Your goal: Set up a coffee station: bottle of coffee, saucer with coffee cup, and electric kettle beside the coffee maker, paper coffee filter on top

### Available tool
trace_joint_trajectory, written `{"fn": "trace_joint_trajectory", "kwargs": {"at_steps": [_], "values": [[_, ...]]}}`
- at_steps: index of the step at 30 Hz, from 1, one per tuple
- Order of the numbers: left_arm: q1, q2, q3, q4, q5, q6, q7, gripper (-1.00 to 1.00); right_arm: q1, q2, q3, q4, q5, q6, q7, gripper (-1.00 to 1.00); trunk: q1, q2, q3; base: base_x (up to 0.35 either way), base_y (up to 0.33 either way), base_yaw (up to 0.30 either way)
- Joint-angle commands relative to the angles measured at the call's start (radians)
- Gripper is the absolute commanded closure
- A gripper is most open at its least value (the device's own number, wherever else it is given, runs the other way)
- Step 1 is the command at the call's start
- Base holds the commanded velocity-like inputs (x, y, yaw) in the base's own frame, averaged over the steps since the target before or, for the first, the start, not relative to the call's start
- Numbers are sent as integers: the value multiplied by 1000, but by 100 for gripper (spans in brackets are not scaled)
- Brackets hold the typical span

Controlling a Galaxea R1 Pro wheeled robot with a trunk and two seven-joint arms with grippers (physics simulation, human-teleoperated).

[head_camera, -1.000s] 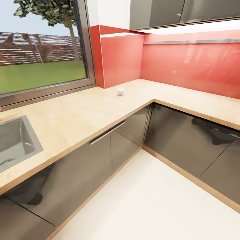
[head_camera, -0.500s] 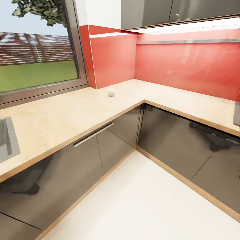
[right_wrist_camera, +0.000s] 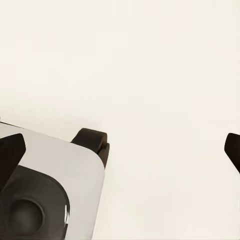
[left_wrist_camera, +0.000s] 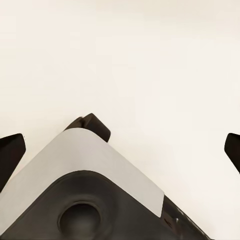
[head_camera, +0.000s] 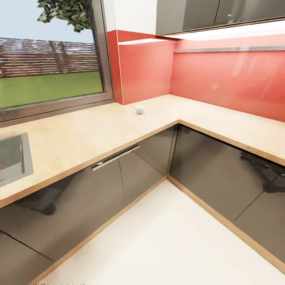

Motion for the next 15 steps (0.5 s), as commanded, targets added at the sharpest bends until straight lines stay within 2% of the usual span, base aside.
{"fn": "trace_joint_trajectory", "kwargs": {"at_steps": [1, 7, 15], "values": [[0, 1, -3, -1, 8, -2, -2, -100, -1, 1, -8, 1, 11, -5, 6, -100, 0, 0, -1, 0, -11, 269], [0, 1, -3, -1, 8, -2, -2, -100, -1, 2, -7, 2, 13, -5, 6, -100, 0, 0, -1, 0, -13, 243], [0, 1, -3, -1, 8, -2, -2, -100, -1, 2, -7, 2, 14, -5, 7, -100, 0, 0, -1, 0, -248, 33]]}}
